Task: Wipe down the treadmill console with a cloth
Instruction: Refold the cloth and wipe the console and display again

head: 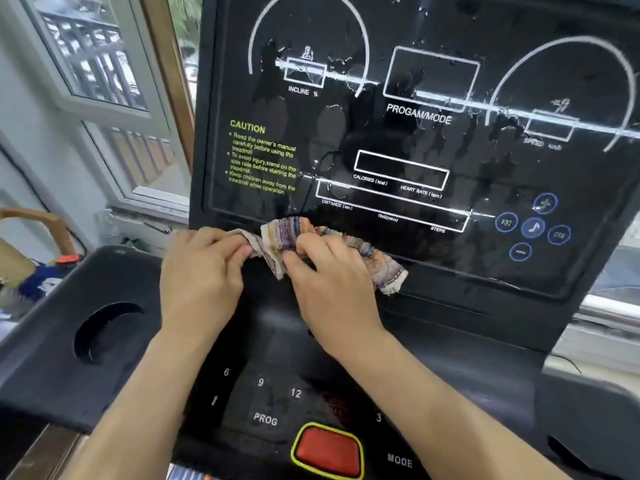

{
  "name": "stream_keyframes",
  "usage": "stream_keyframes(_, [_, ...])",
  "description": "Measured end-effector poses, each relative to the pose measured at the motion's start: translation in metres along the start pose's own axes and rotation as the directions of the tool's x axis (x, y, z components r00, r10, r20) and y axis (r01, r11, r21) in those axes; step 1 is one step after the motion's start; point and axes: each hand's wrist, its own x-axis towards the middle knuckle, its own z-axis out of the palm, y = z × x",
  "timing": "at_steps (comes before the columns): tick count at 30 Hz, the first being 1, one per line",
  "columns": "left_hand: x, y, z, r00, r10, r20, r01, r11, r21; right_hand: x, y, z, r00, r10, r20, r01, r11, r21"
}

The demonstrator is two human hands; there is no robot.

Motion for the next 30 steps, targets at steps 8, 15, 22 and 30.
stream_keyframes(8, [-0.015, 0.061, 0.014, 0.983, 0.175, 0.048, -0.169, 0.980, -0.106, -0.043, 0.050, -0.026, 0.991, 0.131, -0.006, -0.130, 0.987, 0.092])
stream_keyframes(15, [-0.044, 0.164, 0.047, 0.948, 0.292, 0.129, -0.267, 0.947, -0.179, -0.103, 0.109, -0.062, 0.932, 0.316, -0.178, -0.303, 0.948, 0.095])
stream_keyframes(22, [-0.095, 0.178, 0.029, 0.882, 0.383, 0.273, -0.310, 0.910, -0.274, -0.145, 0.110, -0.084, 0.936, 0.339, 0.096, -0.348, 0.930, 0.116])
stream_keyframes(30, [-0.108, 0.182, 0.033, 0.780, 0.283, 0.558, -0.216, 0.959, -0.185, -0.179, 0.107, -0.082, 0.881, 0.302, 0.363, -0.383, 0.907, 0.176])
